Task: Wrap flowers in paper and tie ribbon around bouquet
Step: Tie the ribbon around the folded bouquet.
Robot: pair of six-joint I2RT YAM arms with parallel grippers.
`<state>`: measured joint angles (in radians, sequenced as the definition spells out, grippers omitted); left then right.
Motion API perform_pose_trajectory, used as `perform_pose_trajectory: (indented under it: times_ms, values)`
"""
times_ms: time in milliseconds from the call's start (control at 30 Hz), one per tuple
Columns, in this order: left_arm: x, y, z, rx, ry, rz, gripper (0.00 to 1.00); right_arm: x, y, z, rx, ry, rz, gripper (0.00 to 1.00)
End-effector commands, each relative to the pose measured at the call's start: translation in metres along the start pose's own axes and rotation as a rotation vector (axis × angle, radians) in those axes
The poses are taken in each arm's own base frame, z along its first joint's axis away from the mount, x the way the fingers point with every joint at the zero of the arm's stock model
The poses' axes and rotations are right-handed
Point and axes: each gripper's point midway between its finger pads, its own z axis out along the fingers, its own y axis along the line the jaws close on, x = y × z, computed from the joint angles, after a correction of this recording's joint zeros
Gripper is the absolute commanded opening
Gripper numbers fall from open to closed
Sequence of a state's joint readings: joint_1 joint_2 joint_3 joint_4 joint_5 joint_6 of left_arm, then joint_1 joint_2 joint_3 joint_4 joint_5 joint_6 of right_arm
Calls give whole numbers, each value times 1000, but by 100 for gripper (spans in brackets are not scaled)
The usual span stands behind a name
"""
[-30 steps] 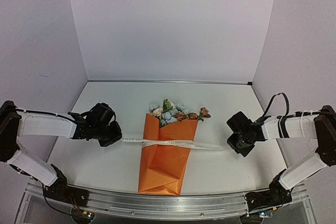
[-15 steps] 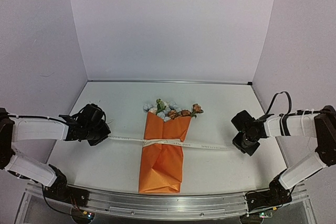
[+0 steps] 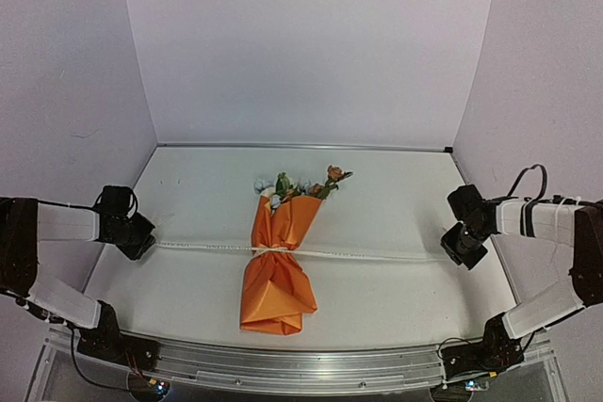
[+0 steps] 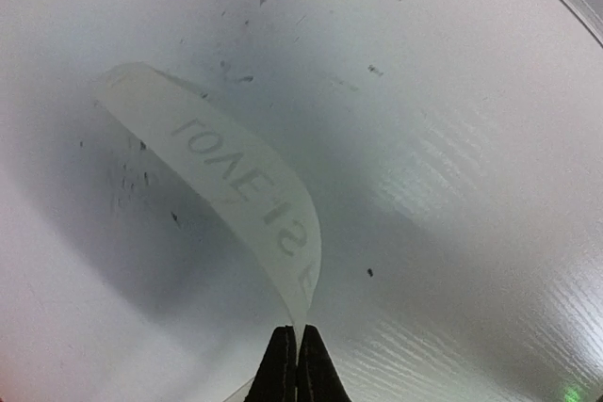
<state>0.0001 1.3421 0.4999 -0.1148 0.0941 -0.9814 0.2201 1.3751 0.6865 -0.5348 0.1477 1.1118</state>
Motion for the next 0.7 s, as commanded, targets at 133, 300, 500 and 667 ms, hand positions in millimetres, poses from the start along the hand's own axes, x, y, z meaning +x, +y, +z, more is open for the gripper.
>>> perform_pose_trajectory:
  times_ms: [133, 300, 500, 667]
  values:
    - [-44, -6, 1, 45, -55, -22, 0, -46, -48, -12, 119, -56, 77, 0]
    - [-63, -16, -17, 35, -131, 11, 0, -53, -59, -10, 125, -26, 136, 0]
    - [-93, -50, -46, 80, -210, 35, 0, -69, -58, -21, 95, -32, 190, 0]
    - [-107, -46, -47, 93, -192, -20, 0, -79, -66, -26, 89, -26, 244, 0]
